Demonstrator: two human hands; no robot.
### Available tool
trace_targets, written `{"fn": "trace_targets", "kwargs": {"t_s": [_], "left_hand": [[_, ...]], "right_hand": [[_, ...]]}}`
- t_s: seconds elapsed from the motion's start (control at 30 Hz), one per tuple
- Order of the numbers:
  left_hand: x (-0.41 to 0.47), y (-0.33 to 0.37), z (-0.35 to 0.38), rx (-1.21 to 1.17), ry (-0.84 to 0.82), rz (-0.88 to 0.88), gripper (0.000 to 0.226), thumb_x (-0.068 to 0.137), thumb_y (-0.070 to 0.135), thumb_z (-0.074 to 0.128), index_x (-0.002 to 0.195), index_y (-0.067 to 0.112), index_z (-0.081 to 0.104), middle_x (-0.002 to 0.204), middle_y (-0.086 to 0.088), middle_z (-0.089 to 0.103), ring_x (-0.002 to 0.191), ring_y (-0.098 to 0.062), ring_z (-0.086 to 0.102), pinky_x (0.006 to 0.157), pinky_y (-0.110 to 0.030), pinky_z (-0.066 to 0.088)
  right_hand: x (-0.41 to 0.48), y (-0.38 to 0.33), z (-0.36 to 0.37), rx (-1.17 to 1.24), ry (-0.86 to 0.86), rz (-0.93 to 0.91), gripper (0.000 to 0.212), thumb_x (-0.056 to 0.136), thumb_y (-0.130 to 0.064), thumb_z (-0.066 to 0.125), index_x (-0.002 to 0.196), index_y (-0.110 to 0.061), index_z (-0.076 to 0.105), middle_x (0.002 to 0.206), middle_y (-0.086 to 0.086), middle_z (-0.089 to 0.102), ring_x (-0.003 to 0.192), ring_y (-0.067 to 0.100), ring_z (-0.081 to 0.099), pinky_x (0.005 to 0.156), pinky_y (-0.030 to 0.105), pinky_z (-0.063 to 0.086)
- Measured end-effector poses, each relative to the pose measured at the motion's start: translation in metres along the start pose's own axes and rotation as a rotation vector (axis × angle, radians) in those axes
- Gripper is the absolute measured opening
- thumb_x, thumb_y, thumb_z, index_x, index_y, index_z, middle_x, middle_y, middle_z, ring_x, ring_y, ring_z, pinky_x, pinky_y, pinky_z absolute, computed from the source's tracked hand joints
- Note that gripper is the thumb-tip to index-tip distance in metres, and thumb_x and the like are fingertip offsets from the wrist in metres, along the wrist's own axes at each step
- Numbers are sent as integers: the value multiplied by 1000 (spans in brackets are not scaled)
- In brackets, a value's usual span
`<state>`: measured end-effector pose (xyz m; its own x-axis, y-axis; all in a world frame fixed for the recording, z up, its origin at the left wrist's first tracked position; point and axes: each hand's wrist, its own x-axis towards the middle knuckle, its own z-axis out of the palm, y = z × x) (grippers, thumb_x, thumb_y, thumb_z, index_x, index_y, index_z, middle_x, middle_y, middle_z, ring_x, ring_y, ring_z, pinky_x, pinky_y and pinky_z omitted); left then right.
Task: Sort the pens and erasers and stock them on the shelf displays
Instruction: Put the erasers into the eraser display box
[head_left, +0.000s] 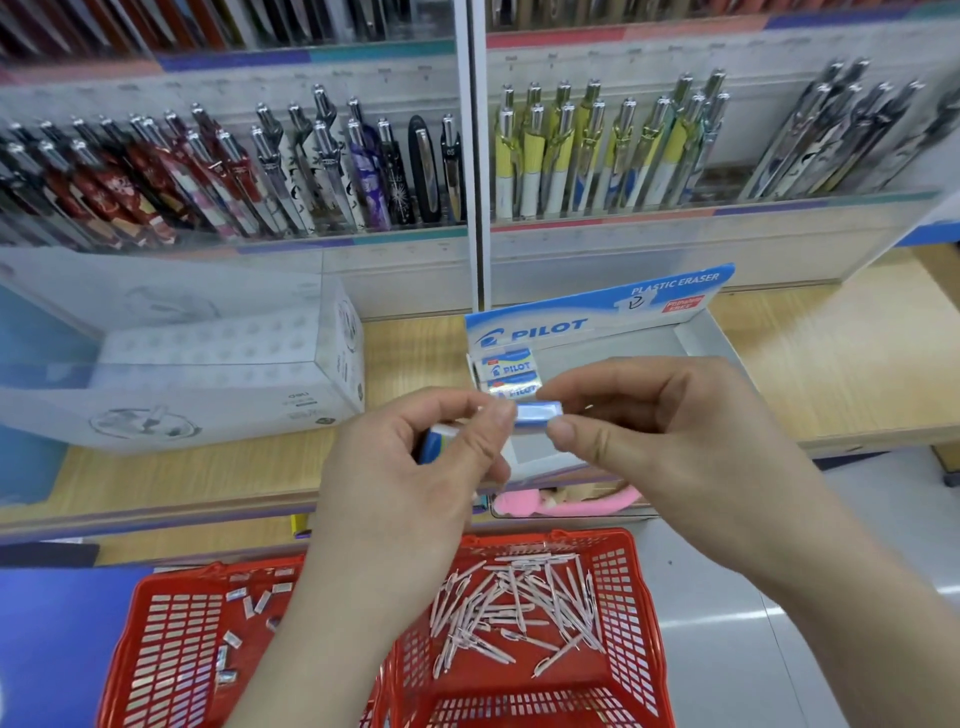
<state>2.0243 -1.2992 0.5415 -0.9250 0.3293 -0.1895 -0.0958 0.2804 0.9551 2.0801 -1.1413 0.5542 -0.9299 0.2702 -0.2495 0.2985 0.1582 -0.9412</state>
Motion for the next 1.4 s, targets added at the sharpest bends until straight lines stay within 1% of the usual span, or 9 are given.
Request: {"fn": "trace_targets", "kwargs": {"t_s": [0.3,0.43,0.57,0.73,0.93,1.07,1.2,1.3,1.4], "left_hand": [[16,-11,4,121,175,-18,24,74,55,64,81,33,69,60,4,64,50,-14,52,51,-35,47],[28,-25,5,227,183,-47,12,78,36,71,74,29,61,50,17,55,43,-1,44,42,-13,30],[32,-29,10,258,179,-54,15,74,33,75,68,25,63,59,14,62,53,5,51,45,-9,34],[33,-28,10,213,168,-87,15,73,29,78,68,22,66,59,15,63,55,9,56,44,-6,36],[34,-27,9,186,156,-95,17,73,28,79,67,20,66,51,16,58,48,8,52,41,-6,33],[35,-29,9,198,156,-85,18,72,30,79,67,20,65,47,23,56,44,6,50,40,-7,32],[34,-29,6,200,139,-56,20,81,42,67,70,24,65,57,20,62,52,3,51,56,-18,43],[27,-17,3,3,161,-94,26,91,37,53,75,21,65,63,5,64,53,-7,50,54,-30,45],[17,3,2,-577,98,-249,23,96,17,47,83,14,65,69,-6,59,55,-12,45,43,-19,34]], "right_hand": [[23,8,-3,-324,92,37,9,76,-22,78,79,-25,71,69,-5,70,68,10,66,72,33,56],[39,9,3,-488,83,120,13,74,-26,80,77,-23,67,71,-7,68,72,10,65,73,32,55],[48,12,14,-528,129,120,15,73,-25,80,69,-21,66,72,-6,68,74,14,66,71,32,55],[48,15,16,-584,187,85,23,74,-27,78,85,-21,59,82,-13,61,79,8,56,58,8,35],[51,16,22,-531,88,85,18,81,-18,71,98,-21,74,78,-8,69,73,9,61,71,25,50],[52,17,20,-529,98,90,15,80,-20,72,94,-23,76,77,-8,70,73,7,62,64,19,46],[48,15,17,-520,140,103,19,84,-19,67,102,-18,72,87,-5,72,83,12,65,80,33,55],[41,11,9,-517,219,70,24,87,-18,60,110,-23,68,84,-7,71,81,14,67,82,36,54],[24,-2,6,-198,224,40,11,86,-13,62,82,-18,71,67,0,70,61,11,66,64,30,57]]}}
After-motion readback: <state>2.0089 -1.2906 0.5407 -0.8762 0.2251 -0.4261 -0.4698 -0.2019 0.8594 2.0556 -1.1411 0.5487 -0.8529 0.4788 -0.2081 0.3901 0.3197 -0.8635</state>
